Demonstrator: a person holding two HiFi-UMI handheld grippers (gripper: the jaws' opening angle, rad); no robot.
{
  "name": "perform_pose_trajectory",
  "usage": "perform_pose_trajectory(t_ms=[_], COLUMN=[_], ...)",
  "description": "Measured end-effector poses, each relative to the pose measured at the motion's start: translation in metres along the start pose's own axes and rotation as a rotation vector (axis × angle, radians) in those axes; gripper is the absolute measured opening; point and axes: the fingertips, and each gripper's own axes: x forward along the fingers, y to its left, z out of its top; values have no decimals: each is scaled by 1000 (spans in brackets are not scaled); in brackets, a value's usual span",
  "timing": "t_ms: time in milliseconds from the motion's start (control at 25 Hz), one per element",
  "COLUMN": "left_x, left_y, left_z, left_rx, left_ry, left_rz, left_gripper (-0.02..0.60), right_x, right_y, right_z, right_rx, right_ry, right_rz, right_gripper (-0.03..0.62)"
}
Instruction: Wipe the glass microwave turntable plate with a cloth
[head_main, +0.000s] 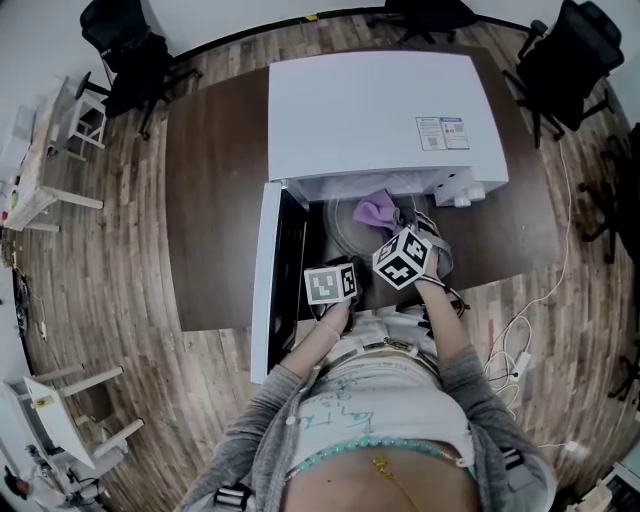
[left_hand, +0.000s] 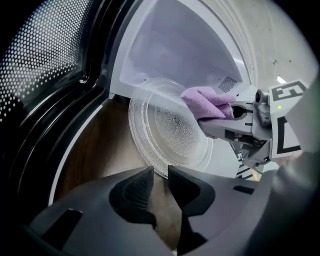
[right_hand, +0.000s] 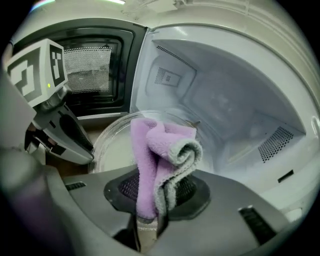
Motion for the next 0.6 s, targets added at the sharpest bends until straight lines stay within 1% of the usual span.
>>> perform_pose_trajectory(t_ms=[200, 440, 600], left_x=[0, -1, -1], left_y=[0, 0, 0], left_z=[-1, 0, 1], left_rx=[6, 19, 22], left_ry=[17, 17, 14], left_rz=[12, 3, 5], left_gripper=[100, 100, 98], right_x=[9, 13, 15], right_y=[6, 4, 6], right_z=[6, 9, 11], right_rx=[-6, -6, -9], right_ry=[-4, -5, -19], right_rz=[27, 15, 24], right_gripper=[115, 115, 115])
